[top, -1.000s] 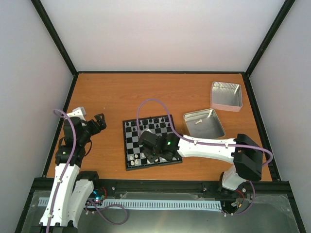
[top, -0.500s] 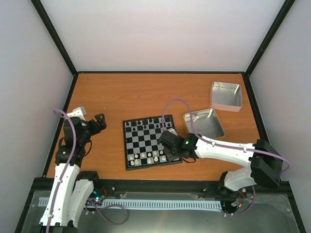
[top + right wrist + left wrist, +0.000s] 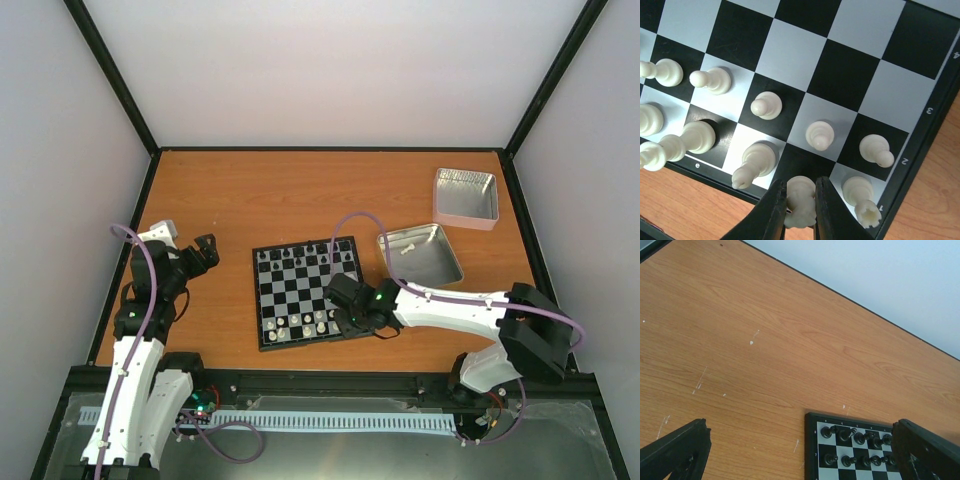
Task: Set up the chess pieces on the board
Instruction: Place the chess piece on the chessboard, then pick up the chess piece from the storage box, then place the chess piece on the chessboard.
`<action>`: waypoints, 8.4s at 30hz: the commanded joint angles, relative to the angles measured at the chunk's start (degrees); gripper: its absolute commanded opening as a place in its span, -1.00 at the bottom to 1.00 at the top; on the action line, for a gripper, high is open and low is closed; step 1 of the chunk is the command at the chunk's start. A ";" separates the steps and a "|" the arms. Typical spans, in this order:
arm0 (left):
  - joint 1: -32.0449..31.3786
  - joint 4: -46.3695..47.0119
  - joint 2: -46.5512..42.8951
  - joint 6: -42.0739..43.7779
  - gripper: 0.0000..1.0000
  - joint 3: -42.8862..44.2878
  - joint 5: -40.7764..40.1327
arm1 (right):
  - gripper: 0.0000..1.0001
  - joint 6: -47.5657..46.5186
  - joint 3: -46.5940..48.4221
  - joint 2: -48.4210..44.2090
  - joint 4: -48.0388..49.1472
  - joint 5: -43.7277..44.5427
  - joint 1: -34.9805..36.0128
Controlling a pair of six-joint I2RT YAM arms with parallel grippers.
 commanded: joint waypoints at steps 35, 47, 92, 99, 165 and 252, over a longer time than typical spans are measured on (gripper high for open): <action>-0.25 1.00 -0.22 0.76 0.99 1.94 0.21 | -0.48 -1.08 3.87 -3.05 -1.76 2.27 -0.28; -0.20 0.95 -0.24 0.80 0.99 1.95 0.19 | -0.29 2.75 3.55 -13.85 -6.06 12.75 -21.86; -0.22 0.91 0.56 0.80 0.99 2.04 0.08 | -0.20 0.91 10.57 20.38 11.10 1.92 -44.75; -0.24 0.94 0.57 0.80 1.00 2.04 0.08 | -0.61 -2.48 9.86 20.66 11.26 0.55 -44.74; -20.03 38.60 21.65 -34.62 -0.41 -11.50 51.28 | -0.85 -31.43 20.64 6.77 12.92 -34.84 -11.25; -16.07 4.91 -2.49 -23.71 0.52 -2.04 3.40 | -0.93 -3.89 21.60 7.77 -1.63 -21.11 -7.74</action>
